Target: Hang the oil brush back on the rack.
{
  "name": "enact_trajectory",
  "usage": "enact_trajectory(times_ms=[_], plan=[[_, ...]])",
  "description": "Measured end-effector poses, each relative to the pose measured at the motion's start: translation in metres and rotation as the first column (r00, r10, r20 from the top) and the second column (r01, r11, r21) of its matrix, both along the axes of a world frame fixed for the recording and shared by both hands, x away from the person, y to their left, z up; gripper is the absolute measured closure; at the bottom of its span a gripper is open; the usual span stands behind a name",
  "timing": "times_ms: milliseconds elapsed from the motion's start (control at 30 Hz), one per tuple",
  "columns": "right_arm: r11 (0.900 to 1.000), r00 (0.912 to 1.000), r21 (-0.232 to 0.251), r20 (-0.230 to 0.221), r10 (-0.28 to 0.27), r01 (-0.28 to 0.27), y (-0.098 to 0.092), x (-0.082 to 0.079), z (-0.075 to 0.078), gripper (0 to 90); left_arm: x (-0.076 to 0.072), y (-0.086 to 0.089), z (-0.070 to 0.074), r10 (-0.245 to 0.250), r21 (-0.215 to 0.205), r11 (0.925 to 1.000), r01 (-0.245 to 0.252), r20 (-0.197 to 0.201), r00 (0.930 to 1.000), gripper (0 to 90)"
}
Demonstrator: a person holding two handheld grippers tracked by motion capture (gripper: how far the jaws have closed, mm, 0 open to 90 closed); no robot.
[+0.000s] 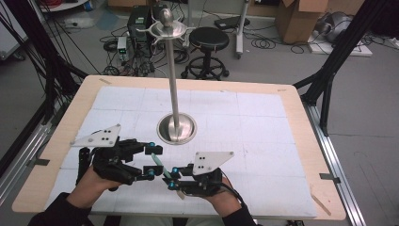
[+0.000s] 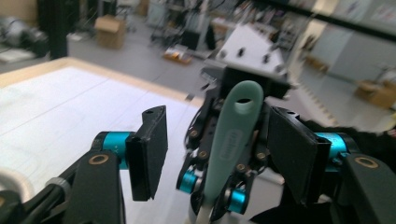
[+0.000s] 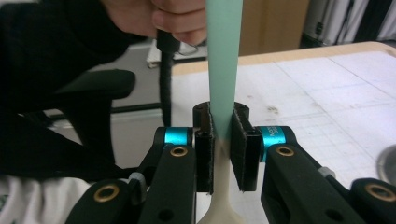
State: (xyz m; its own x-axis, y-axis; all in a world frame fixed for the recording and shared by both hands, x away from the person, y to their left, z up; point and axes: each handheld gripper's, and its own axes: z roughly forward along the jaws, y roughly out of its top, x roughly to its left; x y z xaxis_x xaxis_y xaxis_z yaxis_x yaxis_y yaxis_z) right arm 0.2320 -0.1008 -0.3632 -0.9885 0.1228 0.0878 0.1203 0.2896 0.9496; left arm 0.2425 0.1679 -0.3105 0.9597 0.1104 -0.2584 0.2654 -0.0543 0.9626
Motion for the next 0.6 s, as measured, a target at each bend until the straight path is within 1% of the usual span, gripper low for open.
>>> enact_trajectory(times_ms=[33, 67, 100, 133, 167, 267, 300, 333, 367, 400, 467, 567, 600], plan=[[1.0, 1.0, 0.0, 0.0, 0.0, 0.0, 0.0, 0.0, 0.0, 80.7, 0.0, 0.0, 0.0, 0.0, 0.0, 1.0, 0.0, 0.0, 1.0, 38.4], [1.0, 0.9999, 0.006, -0.005, 0.012, -0.012, -0.0004, 0.0003, 0.0001, 80.7, -0.0003, 0.0011, -0.0006, -0.015, -0.02, 0.9997, 0.015, 0.004, 0.9999, 38.4], [0.998, 0.9986, 0.034, -0.016, 0.051, -0.05, -0.0005, 0.0013, 0.0, 80.7, -0.0007, 0.0018, -0.001, -0.027, -0.038, 0.9989, 0.027, 0.011, 0.9996, 38.3], [0.998, 0.9986, 0.034, -0.016, 0.051, -0.05, -0.0005, 0.0013, 0.0, 80.7, -0.0011, 0.0025, -0.0011, -0.039, -0.05, 0.9979, 0.04, 0.021, 0.999, 38.3], [0.997, 0.9976, 0.049, -0.017, 0.068, -0.067, -0.0004, 0.0019, -0.0001, 80.7, -0.0016, 0.0026, -0.001, -0.05, -0.063, 0.9967, 0.052, 0.031, 0.9983, 38.7], [0.99, 0.9925, 0.085, -0.035, 0.117, -0.114, -0.0003, 0.003, -0.0009, 80.6, -0.0023, 0.0021, -0.001, -0.086, -0.104, 0.9905, 0.09, 0.043, 0.9954, 40.1], [0.986, 0.9898, 0.106, -0.043, 0.136, -0.131, -0.0006, 0.0039, -0.0023, 80.7, -0.0029, 0.0013, -0.0011, -0.1, -0.124, 0.9867, 0.106, 0.048, 0.9938, 41.9], [0.984, 0.9878, 0.113, -0.05, 0.148, -0.141, -0.001, 0.0041, -0.003, 80.7, -0.003, 0.001, -0.0012, -0.107, -0.128, 0.9854, 0.113, 0.049, 0.993, 42.8], [0.984, 0.9878, 0.113, -0.05, 0.148, -0.141, -0.001, 0.0041, -0.003, 80.7, -0.003, 0.001, -0.0012, -0.107, -0.128, 0.9854, 0.113, 0.049, 0.993, 43.2], [0.982, 0.9867, 0.12, -0.054, 0.153, -0.146, -0.0015, 0.0043, -0.0037, 80.6, -0.0031, 0.0001, -0.0015, -0.117, -0.133, 0.9836, 0.122, 0.048, 0.992, 43.2], [0.977, 0.9828, 0.136, -0.062, 0.174, -0.164, -0.002, 0.0051, -0.0051, 80.7, -0.0033, -0.0016, -0.0019, -0.127, -0.131, 0.9824, 0.133, 0.049, 0.9906, 44.5], [0.974, 0.9807, 0.142, -0.065, 0.184, -0.174, -0.0021, 0.0053, -0.0054, 80.7, -0.0035, -0.005, -0.0029, -0.144, -0.128, 0.9804, 0.149, 0.053, 0.9882, 45.9], [0.971, 0.9784, 0.15, -0.066, 0.196, -0.184, -0.0019, 0.0051, -0.0052, 80.7, -0.0034, -0.0057, -0.0031, -0.148, -0.13, 0.9796, 0.153, 0.052, 0.9876, 48.0]])
